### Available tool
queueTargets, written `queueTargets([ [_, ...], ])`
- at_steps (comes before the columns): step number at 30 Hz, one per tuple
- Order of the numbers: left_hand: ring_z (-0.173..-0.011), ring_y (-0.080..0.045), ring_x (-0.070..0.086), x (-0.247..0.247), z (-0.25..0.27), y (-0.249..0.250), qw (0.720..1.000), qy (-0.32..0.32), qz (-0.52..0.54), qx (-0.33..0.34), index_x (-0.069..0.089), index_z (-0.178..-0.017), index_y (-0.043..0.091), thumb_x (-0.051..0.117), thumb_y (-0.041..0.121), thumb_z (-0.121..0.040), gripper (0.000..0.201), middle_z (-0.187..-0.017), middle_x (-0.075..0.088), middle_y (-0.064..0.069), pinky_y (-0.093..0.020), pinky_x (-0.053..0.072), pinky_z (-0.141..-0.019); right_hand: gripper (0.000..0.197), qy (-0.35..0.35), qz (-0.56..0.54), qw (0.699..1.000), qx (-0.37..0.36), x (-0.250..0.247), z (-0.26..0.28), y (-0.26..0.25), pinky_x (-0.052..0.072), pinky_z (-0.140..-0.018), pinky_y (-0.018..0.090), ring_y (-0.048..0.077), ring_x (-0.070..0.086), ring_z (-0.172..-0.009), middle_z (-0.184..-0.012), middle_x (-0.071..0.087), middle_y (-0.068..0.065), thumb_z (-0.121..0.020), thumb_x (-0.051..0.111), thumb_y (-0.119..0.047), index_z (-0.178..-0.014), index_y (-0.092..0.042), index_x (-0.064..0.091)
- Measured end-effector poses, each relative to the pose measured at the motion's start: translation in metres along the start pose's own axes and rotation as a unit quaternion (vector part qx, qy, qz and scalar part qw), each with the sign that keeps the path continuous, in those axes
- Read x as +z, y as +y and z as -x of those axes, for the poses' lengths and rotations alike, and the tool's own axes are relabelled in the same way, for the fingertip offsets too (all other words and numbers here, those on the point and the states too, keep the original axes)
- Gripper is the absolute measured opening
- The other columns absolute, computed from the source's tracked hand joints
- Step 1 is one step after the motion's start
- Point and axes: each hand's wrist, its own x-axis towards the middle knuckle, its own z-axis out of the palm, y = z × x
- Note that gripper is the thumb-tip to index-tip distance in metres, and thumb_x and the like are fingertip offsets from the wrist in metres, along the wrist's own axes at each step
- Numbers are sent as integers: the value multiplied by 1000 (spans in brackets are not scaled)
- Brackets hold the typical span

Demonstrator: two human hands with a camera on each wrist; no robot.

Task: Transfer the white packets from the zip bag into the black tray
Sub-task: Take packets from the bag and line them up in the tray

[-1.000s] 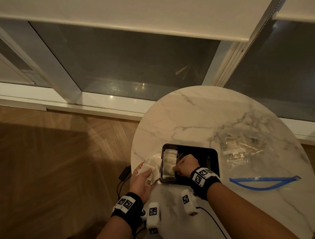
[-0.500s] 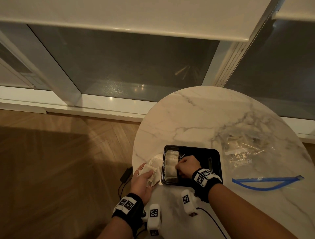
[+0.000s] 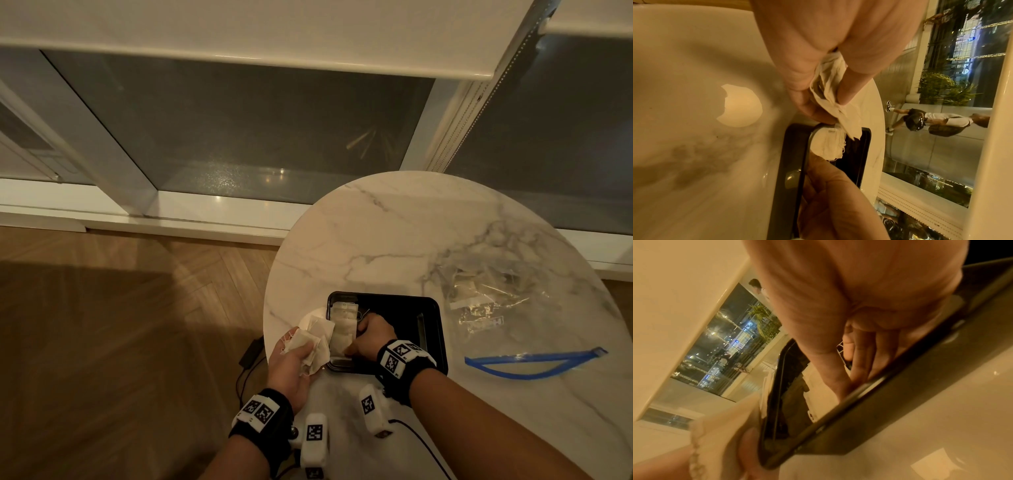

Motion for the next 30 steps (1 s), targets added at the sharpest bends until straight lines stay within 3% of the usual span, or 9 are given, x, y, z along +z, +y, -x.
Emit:
queueTargets([
  [4, -107, -39, 67, 0, 0, 1, 1000, -7, 2, -3, 60, -130, 11, 61, -11, -89, 46, -119, 68, -22, -49, 56, -84, 52, -1, -24, 1000, 10, -1, -3, 5, 42, -55, 21, 10, 56, -76, -105, 63, 4, -58, 92, -19, -93, -19, 54],
  [7, -107, -38, 66, 1, 1, 2, 1000, -6, 3, -7, 59, -129, 13, 60, -11, -89, 47, -118, 68, -22, -50, 55, -87, 50, 10, -38, 999, 9, -5, -5, 8, 41, -50, 21, 9, 55, -70, -99, 62, 3, -59, 92, -15, -91, -20, 54],
  [11, -110, -38, 65, 2, 4, 3, 1000, -7, -2, -4, 57, -133, 11, 59, -11, -89, 49, -122, 66, -22, -47, 56, -82, 47, 12, -53, 998, 2, -7, -9, 9, 43, -46, 19, 11, 59, -67, -95, 65, 4, -59, 91, -11, -90, -20, 56],
  [15, -106, -37, 65, 4, 9, 4, 1000, -19, -6, 2, 60, -127, 11, 57, -11, -91, 43, -120, 66, -23, -46, 56, -80, 44, 10, -60, 998, -3, -3, -12, 9, 52, -53, 24, 17, 66, -65, -86, 69, 5, -57, 91, -11, -87, -18, 59],
  [19, -98, -33, 67, 6, 12, 5, 1000, -18, -4, 8, 61, -123, 13, 57, -11, -91, 41, -114, 68, -20, -42, 58, -70, 43, 23, -72, 997, -3, 3, -16, 11, 61, -75, 36, 22, 70, -77, -86, 71, 3, -54, 92, -29, -82, -21, 62],
  [22, -99, -34, 69, 2, 10, 2, 1000, -3, 0, 7, 60, -128, 11, 58, -11, -90, 44, -115, 69, -20, -39, 60, -64, 40, 24, -79, 997, -5, 4, -17, 11, 60, -74, 34, 20, 69, -76, -81, 71, 1, -55, 92, -34, -79, -20, 63],
  [30, -99, -35, 69, -1, 13, 1, 1000, 3, 13, 11, 59, -130, 10, 57, -12, -91, 45, -117, 68, -24, -38, 59, -63, 29, 32, -64, 997, -21, 5, -17, 10, 60, -75, 36, 20, 69, -74, -77, 71, 0, -66, 87, -33, -76, -20, 63],
])
